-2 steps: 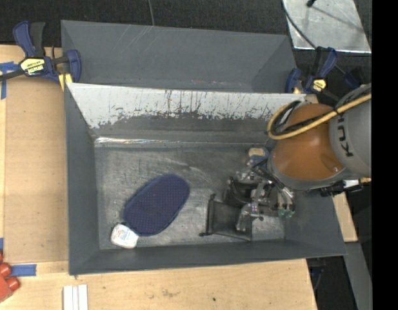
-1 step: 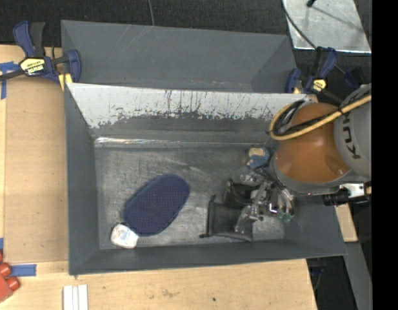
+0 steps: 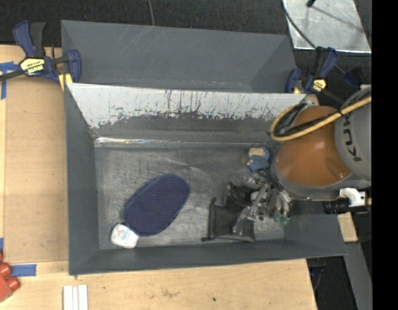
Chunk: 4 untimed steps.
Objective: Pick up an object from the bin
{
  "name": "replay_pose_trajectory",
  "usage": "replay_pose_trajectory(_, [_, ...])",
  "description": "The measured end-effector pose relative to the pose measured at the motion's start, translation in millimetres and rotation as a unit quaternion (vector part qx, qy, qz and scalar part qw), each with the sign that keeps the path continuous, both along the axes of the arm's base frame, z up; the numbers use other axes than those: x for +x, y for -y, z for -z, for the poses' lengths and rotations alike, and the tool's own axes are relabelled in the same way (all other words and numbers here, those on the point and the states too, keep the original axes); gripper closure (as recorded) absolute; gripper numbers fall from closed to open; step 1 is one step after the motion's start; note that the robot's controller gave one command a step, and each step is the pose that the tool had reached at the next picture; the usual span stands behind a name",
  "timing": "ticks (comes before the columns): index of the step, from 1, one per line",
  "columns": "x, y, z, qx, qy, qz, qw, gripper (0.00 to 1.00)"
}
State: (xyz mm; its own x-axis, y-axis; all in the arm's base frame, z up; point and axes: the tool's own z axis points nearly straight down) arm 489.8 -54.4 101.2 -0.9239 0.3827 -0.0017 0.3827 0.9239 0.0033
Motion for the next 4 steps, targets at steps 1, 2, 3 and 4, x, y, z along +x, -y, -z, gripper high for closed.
replay_pose_trajectory(1, [6.8,4.1,25.7,-0.002,0.0147,0.066,0.9977,0.00])
replay_pose_trajectory(2, [8.9,4.7,24.6,-0.001,0.0027,0.064,0.9979,0.00])
replay_pose_trajectory(3, [10.7,4.6,23.2,-0.002,0.0057,0.064,0.9979,1.00])
replay_pose_trajectory(4, [10.3,5.0,-22.4,-0.001,-0.0015,0.063,0.9980,1.00])
